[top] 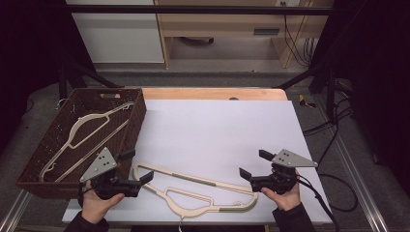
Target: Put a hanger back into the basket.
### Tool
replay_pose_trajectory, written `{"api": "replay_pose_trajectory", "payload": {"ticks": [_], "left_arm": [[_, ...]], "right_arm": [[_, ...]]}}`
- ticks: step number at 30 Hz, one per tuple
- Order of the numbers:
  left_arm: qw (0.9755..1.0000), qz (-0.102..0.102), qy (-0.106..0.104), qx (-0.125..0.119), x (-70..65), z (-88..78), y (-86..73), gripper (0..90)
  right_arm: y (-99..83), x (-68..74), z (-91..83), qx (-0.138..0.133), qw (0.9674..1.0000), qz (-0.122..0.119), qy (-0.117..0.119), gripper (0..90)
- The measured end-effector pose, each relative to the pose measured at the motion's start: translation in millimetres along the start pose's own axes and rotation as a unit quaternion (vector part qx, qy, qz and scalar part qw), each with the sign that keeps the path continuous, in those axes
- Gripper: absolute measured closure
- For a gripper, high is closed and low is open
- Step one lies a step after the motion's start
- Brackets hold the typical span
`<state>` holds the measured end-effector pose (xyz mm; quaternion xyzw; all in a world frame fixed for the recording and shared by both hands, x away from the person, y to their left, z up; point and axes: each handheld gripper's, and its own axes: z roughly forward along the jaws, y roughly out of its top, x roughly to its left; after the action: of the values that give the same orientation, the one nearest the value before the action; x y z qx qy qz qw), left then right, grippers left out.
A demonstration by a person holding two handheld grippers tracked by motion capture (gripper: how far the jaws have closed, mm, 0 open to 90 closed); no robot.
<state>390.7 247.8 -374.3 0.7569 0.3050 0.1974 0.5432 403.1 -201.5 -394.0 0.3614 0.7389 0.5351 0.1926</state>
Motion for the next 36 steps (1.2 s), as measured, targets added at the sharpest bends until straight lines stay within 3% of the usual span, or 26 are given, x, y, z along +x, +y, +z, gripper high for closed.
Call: {"api": "replay_pose_trajectory", "payload": {"ticks": [2,6,13,21,28,35,36], "left_arm": [[1.0000,-0.004,0.000,0.001,0.8,3.2,-3.9,6.0],[0.9999,0.001,0.002,0.012,-1.8,8.8,-9.0,6.0],[0.9998,0.000,0.000,0.021,-1.8,11.6,-11.8,6.1],[0.9998,0.000,0.003,0.018,1.2,10.0,-12.3,6.1],[0.9998,0.000,0.005,0.020,5.5,7.9,-12.6,5.3],[0.9999,-0.006,0.010,0.008,8.9,2.9,-10.6,5.3],[0.9999,-0.006,0.011,0.009,9.1,2.5,-10.4,5.3]], "right_arm": [[1.8,7.4,4.8,0.005,0.9999,-0.013,0.003,5.5],[5.3,28.8,20.4,0.023,0.9989,-0.025,0.034,6.0],[11.2,68.3,52.8,0.061,0.9944,-0.049,0.072,7.7],[1.6,105.5,81.3,0.112,0.9852,-0.067,0.111,13.4],[-14.3,127.8,104.2,0.160,0.9756,-0.076,0.130,20.5],[-27.2,143.5,122.1,0.185,0.9688,-0.072,0.148,30.5],[-28.7,144.6,124.1,0.193,0.9658,-0.076,0.156,32.3]]}}
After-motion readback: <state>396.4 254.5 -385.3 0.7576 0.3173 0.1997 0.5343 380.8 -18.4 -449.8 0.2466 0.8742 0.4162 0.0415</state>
